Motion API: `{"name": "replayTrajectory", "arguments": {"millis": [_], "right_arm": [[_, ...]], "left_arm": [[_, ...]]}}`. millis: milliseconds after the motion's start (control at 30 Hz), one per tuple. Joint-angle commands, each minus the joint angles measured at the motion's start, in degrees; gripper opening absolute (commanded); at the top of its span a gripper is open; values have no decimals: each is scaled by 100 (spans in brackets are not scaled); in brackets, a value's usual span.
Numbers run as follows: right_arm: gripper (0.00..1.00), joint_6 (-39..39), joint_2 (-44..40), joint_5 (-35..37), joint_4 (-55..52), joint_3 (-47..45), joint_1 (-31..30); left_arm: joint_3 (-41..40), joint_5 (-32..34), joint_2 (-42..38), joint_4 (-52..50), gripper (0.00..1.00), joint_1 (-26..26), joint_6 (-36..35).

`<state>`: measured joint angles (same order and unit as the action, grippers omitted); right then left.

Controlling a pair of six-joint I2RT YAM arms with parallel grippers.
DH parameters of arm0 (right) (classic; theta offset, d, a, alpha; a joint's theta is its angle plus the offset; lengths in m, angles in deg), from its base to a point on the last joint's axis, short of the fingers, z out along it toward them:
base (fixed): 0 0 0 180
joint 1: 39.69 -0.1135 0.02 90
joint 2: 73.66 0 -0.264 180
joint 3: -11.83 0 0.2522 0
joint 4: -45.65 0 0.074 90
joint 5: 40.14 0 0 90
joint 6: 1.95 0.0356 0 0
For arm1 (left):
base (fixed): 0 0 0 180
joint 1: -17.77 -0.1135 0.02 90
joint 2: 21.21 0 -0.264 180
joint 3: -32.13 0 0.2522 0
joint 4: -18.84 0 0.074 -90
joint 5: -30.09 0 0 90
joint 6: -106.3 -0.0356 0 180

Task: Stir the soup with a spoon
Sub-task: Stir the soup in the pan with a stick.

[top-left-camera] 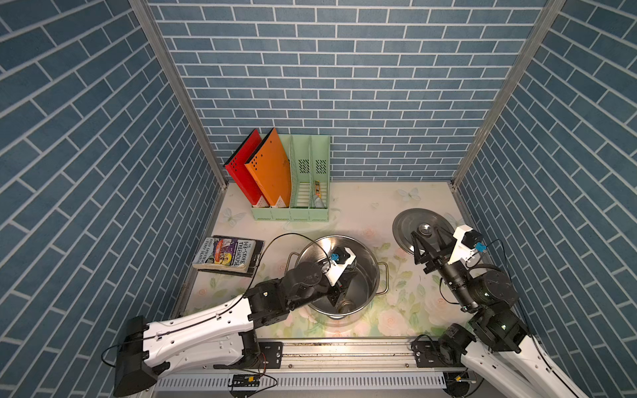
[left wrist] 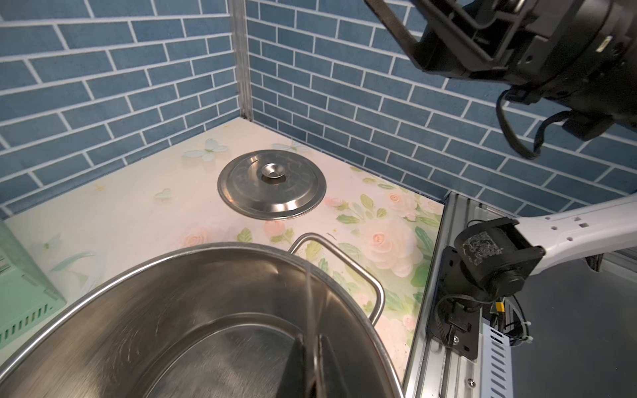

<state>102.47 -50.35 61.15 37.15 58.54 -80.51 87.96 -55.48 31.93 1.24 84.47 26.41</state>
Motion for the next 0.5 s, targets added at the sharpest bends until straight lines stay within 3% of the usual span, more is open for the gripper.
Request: {"name": "replayTrajectory", "arguments": {"millis": [0, 200, 467], "right_arm": [[81, -220, 45, -80, 304, 67, -14], [81, -213, 88, -139, 336, 95, -14], [81, -193, -31, -94, 237, 93, -14]], "left_arm": [[26, 1095, -174, -1061, 0, 14, 410], [275, 2087, -251, -2051, 0, -220, 850], [450, 2519, -160, -2047, 0, -754, 716]]}}
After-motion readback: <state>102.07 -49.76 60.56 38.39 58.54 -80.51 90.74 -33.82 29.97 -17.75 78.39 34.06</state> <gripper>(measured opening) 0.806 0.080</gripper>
